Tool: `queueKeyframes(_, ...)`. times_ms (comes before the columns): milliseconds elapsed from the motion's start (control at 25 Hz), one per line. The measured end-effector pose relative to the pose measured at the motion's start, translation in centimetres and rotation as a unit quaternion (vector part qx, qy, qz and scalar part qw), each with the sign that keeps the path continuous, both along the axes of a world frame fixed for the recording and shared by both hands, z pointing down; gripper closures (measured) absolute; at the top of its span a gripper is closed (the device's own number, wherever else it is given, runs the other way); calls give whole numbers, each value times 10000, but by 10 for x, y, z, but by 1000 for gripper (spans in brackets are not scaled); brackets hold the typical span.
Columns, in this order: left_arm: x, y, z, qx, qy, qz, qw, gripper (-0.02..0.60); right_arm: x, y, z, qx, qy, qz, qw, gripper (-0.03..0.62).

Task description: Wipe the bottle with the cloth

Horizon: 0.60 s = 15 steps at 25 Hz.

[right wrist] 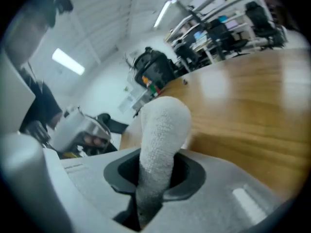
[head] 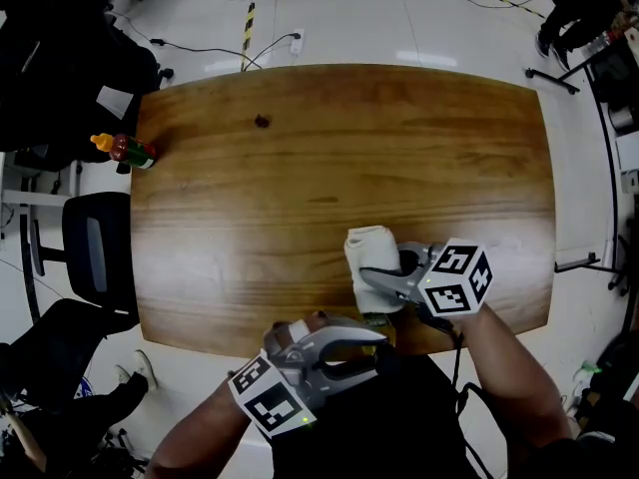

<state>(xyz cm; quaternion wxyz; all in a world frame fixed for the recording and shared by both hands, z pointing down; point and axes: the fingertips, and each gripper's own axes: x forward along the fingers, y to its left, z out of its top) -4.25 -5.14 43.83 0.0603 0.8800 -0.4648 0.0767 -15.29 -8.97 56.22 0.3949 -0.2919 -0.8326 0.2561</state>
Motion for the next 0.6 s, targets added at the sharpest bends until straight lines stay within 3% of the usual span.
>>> queueKeyframes(80, -2, 0, -1, -68, 68, -38, 9999, 409, -3, -26, -26, -436, -253, 756, 9959, 520)
queueKeyframes(160, -7, -1, -3, -108, 117, -152, 9998, 344, 4, -50, -48, -594, -492, 1243, 9892, 520)
queueKeyframes(400, -12, 15, 8, -604, -185, -562, 9964, 276, 41, -97, -89, -396, -956, 2319, 9672, 519)
queueKeyframes(480, -18, 27, 12, -797, -100, -901, 9927, 276, 49, -106, -96, -350, -1021, 2650, 9582, 519)
queueKeyframes(600, -33, 43, 5, -853, 240, -1723, 9810, 306, 60, -102, -104, -402, -1073, 2693, 9562, 519)
